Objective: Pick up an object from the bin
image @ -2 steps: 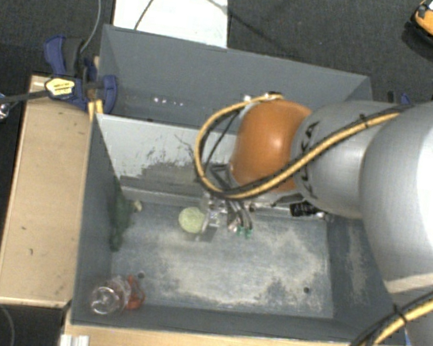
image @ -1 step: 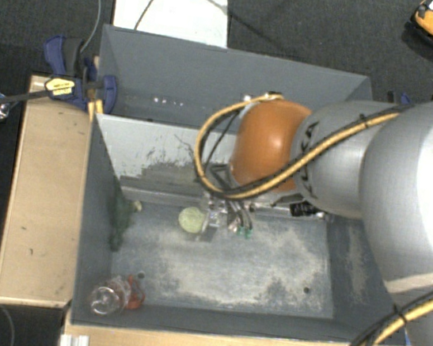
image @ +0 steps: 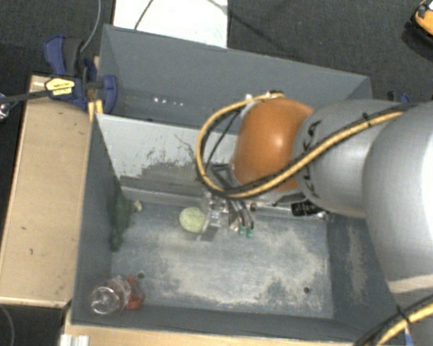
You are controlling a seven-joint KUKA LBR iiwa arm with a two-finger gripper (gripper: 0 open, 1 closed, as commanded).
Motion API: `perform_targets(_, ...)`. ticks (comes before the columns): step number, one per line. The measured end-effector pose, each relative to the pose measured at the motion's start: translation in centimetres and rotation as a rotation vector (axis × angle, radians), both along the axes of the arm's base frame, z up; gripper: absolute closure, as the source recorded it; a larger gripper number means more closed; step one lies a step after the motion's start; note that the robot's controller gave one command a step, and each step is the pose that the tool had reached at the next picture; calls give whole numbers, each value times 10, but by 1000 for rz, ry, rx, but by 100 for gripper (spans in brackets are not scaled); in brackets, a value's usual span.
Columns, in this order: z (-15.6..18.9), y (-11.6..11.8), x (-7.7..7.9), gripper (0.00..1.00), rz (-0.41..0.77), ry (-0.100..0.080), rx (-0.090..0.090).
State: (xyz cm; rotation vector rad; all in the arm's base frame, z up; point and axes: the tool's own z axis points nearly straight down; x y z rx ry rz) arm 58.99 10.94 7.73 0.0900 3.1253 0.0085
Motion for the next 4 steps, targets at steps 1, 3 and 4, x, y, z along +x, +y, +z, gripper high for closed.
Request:
perform_targets(1,13,0,0,100,-1,-1,0)
perform_targets(3,29,0,1,100,-2,-5,1)
perform_targets(4,34,0,2,100,-2,-8,2)
